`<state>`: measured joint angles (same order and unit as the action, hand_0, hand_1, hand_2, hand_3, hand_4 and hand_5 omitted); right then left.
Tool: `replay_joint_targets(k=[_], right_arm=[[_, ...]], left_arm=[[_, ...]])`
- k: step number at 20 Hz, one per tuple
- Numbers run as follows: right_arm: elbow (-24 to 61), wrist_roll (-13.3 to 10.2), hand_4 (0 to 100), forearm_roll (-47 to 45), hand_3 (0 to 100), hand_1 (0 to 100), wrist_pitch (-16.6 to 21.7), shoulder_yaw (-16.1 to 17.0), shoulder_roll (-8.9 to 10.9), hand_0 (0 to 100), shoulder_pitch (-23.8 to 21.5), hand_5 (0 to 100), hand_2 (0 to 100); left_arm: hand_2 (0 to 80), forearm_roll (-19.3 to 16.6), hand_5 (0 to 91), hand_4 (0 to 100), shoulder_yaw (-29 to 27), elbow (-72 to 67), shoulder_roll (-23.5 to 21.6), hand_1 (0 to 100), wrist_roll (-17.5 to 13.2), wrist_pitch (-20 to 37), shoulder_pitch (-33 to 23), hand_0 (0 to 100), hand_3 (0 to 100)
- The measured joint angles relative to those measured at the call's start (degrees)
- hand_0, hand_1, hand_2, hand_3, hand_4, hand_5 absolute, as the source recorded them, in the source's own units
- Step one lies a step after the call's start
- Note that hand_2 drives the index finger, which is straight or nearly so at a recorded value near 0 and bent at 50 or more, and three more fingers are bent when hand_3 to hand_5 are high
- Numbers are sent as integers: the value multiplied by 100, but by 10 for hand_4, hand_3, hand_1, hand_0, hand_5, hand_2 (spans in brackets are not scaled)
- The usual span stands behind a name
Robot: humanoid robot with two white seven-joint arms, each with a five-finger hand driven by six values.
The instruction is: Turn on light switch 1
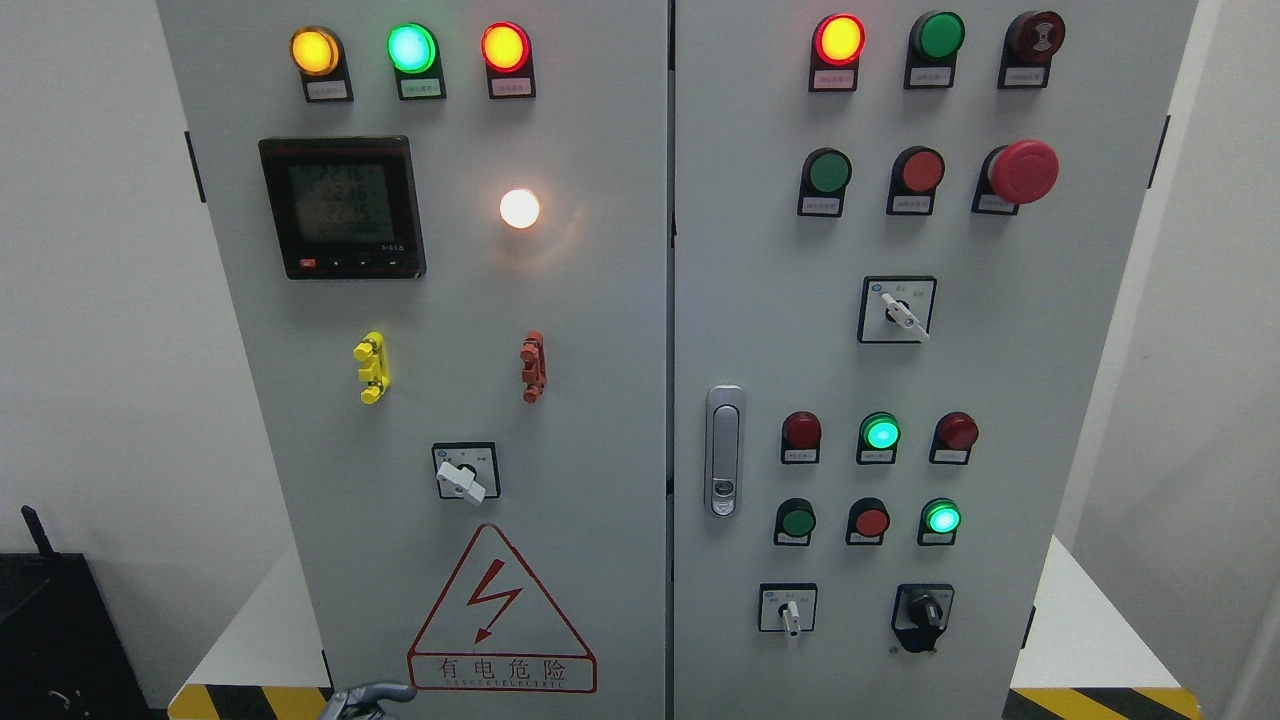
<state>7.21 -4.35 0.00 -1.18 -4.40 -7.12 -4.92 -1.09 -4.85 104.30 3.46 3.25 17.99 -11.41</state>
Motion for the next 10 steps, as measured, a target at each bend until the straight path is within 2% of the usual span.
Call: replay_joint_targets(k=[4,7,8,10], right_arm=[[0,0,0,0,0,0,0,0,0,0,0,0,0],[0,0,0,0,0,0,-1,0,0,0,0,0,0],[0,0,0,0,0,0,-1,0,0,0,0,0,0],[0,0,0,0,0,0,-2,0,0,0,0,0,0]], left_arm=[[175,56,355,604,-243,-761,-108,140,-313,451,-360,161,457],[120,78,175,471,-379,-1503,-163,143,-661,662,-524,168,330],[90,83,86,407,-417,-1789,-179,153,-773,691,-564,173,280],[36,90,25,351,-477,-2366,-207,164,-1015,717,-609,183,216]])
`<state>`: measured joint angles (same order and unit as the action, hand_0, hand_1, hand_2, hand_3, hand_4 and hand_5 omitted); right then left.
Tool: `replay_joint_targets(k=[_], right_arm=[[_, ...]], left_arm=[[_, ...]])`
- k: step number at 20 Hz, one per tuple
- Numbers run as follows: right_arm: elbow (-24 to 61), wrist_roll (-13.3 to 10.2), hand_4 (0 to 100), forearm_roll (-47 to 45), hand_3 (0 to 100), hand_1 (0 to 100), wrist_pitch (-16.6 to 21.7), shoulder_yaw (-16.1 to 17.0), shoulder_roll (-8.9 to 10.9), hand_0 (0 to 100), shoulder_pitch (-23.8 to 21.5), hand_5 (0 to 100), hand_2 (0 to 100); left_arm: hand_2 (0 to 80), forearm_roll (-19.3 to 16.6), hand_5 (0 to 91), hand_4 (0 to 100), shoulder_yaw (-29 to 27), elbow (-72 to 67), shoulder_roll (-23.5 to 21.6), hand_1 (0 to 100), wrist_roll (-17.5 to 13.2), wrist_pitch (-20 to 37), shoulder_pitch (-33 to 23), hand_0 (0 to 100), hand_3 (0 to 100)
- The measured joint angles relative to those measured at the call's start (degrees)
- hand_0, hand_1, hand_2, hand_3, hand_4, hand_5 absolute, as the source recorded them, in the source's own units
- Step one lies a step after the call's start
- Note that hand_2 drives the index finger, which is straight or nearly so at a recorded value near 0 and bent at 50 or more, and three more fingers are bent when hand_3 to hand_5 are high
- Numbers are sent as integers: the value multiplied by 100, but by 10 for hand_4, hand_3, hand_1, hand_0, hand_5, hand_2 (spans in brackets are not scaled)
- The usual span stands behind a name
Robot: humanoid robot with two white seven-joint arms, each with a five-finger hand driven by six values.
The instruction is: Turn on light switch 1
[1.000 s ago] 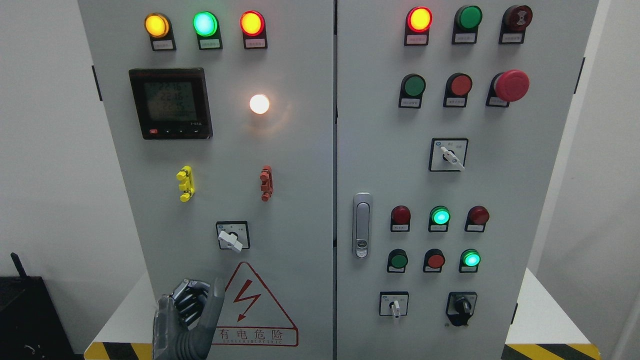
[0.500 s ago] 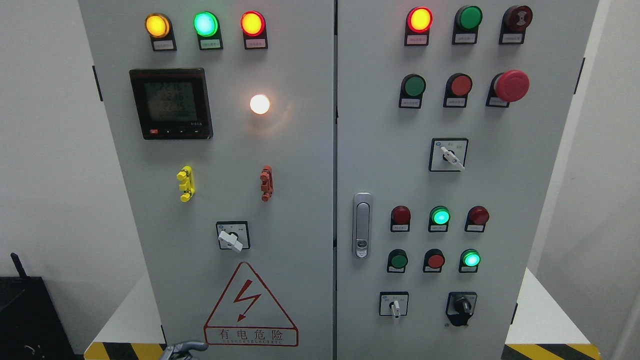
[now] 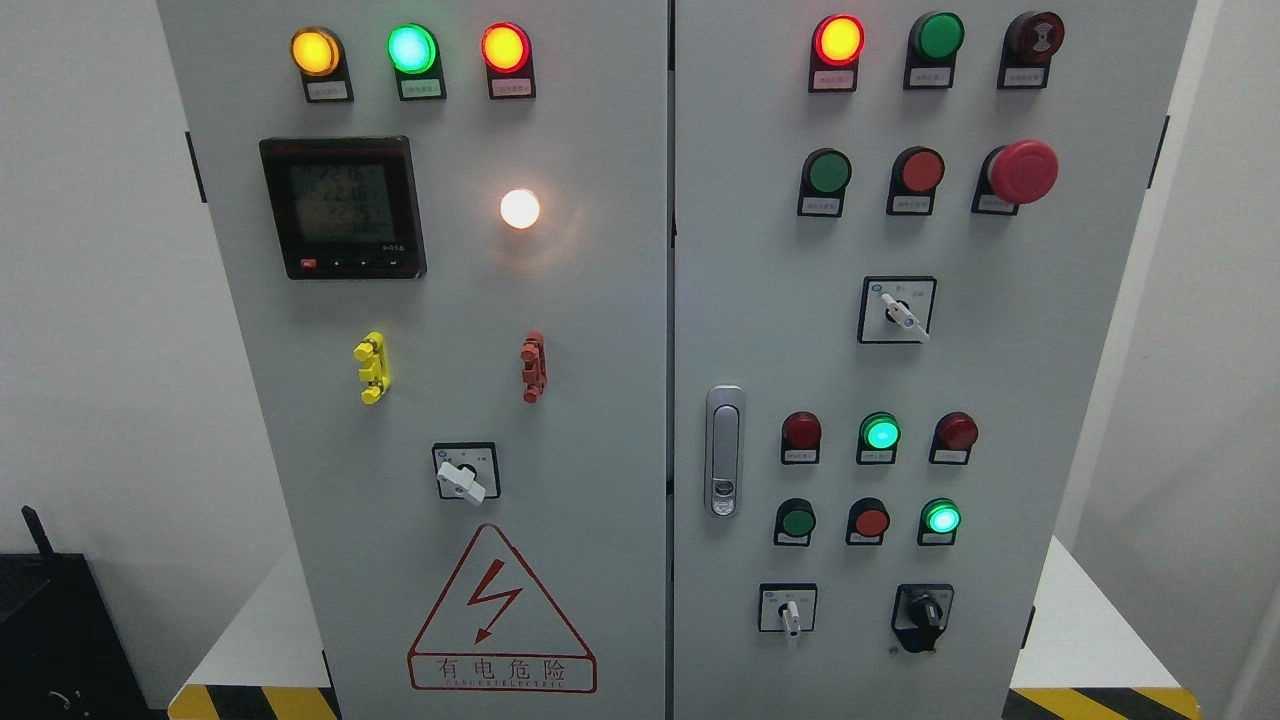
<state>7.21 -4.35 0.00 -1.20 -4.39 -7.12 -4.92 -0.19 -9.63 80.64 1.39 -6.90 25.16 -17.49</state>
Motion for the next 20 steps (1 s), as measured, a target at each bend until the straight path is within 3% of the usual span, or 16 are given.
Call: replay_joint_targets(k=[4,10,14,20], right_arm=[[0,0,0,0,0,0,-4,0,0,0,0,0,0],[0,0,0,0,0,0,-5,0,0,0,0,0,0],[0,0,0,0,0,0,-5,0,0,0,0,0,0],[0,0,0,0,0,0,-6,0,0,0,0,0,0]], left_arm=[[0,11,0,252,-90,-1270,-43,172,-269,25,-10,224,154],[0,16,0,130,-111,-3244,-83,150,-354,-145,220,270,52],[0,17,0,74,-2,-4469,-101,137,-366,-498,441,285,0],[0,-54,0,0,212,-5794,-116,102,-398,-1164,692,288,0]])
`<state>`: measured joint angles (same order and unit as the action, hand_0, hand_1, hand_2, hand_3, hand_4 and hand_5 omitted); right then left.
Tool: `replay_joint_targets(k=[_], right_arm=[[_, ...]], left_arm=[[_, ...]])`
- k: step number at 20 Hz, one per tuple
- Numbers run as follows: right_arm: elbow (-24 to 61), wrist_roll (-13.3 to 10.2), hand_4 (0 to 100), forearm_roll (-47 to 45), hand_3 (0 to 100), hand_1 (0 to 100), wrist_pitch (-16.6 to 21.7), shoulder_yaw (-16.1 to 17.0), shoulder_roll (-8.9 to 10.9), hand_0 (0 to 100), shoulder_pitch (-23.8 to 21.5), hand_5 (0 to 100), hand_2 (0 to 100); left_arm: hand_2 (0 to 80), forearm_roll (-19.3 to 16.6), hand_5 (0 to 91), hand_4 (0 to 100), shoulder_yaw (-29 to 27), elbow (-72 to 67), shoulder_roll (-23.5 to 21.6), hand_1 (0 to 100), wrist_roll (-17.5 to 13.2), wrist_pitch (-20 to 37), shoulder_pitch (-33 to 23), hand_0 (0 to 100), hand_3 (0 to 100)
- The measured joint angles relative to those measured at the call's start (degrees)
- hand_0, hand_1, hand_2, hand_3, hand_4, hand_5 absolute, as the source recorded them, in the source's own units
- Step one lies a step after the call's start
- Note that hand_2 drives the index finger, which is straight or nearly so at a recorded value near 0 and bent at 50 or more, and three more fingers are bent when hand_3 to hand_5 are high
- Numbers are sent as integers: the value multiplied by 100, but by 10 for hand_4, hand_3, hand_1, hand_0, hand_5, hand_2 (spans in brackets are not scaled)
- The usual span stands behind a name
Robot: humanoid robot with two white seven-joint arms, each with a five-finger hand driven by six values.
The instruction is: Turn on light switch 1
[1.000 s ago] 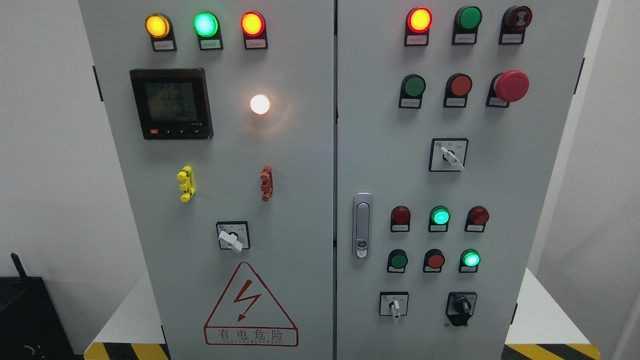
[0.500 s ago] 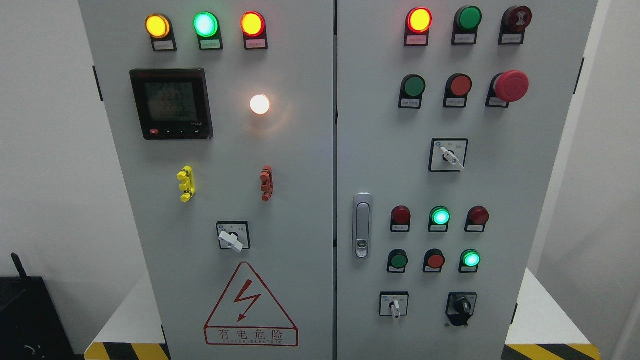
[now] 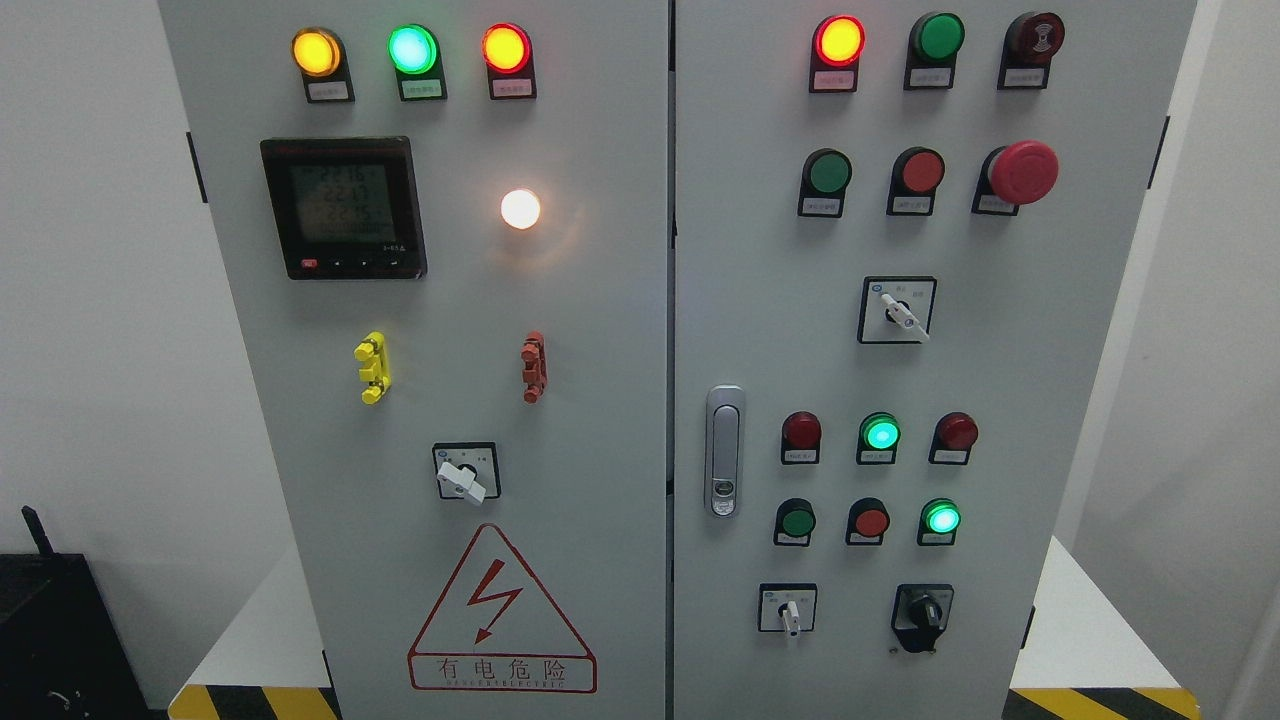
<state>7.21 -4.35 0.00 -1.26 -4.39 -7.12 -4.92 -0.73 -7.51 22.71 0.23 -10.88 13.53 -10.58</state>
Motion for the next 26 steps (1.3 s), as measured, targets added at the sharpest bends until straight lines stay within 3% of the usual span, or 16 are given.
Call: replay_joint_targets(k=[3,8,16,26], right_arm=[[0,0,0,0,0,0,0,0,0,0,0,0,0],[0,0,0,0,0,0,-1,0,0,0,0,0,0],[0,0,0,0,0,0,-1,0,0,0,0,0,0],[0,0,0,0,0,0,-1,0,0,0,0,0,0]], left_arm=[[0,-138,0,0,153,-438,-6,89,42,-522,104,297,0],[0,-292,0,0,440,-981,-12,68,65,-908,216,305,0],[0,-352,0,0,783,-1521,-18,2,194,-989,341,319,0],[0,-275,0,0,790,-1804,-20,0,278,-932,468,324,0]])
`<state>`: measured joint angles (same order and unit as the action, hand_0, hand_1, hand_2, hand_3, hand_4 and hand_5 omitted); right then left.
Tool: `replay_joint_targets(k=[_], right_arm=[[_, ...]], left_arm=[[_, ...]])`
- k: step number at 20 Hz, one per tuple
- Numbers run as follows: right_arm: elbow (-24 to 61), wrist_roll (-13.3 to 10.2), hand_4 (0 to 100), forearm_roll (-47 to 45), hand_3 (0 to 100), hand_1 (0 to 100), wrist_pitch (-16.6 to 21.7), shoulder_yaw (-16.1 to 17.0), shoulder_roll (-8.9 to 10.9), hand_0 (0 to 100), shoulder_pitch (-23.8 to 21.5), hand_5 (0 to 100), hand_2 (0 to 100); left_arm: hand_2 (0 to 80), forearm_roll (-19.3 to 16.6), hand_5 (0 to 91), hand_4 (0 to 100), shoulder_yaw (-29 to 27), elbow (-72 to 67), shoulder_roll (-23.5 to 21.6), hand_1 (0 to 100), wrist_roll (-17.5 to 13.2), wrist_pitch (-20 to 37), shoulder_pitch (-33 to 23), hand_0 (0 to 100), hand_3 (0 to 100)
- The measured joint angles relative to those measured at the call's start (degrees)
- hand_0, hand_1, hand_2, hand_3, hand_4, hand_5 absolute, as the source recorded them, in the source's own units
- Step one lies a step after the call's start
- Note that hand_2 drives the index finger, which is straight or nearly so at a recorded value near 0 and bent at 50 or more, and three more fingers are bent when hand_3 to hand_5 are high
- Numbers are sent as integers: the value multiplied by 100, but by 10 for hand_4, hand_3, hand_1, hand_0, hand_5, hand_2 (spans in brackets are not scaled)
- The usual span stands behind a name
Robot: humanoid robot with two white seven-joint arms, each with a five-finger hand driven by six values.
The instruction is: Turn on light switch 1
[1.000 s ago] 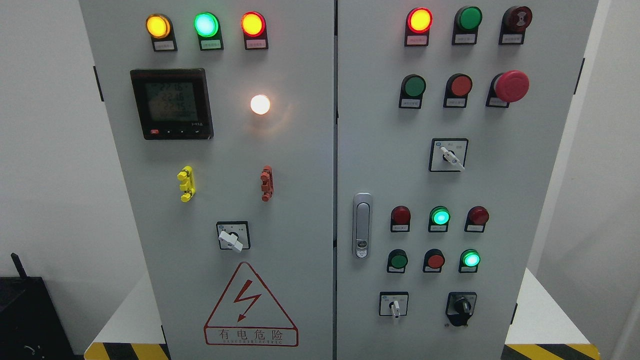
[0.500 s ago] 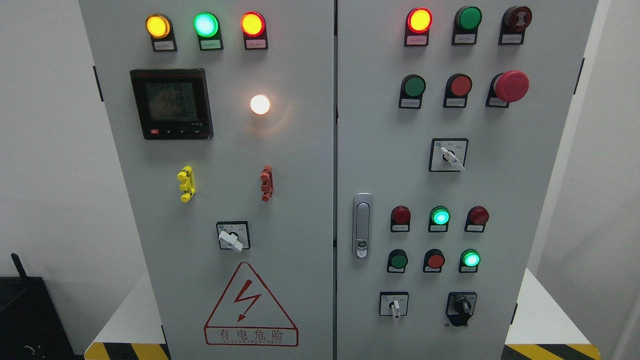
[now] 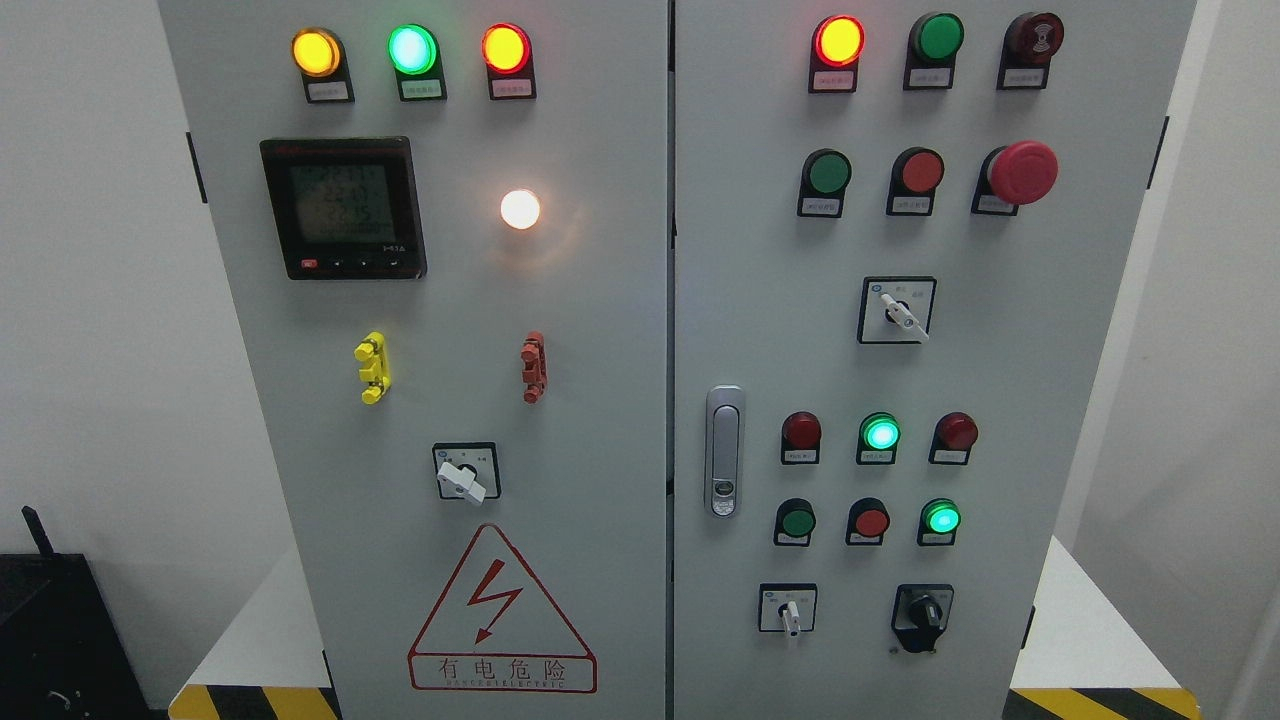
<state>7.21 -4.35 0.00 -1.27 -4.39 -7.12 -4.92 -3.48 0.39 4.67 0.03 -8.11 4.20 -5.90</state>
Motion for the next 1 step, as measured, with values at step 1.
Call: replay_joint_targets(k=[1], right_arm=[[0,0,0,0,0,0,0,0,0,0,0,0,0]], left_arm=[[0,4,0,0,-4,-15,0,0,1,4,8,325,0]])
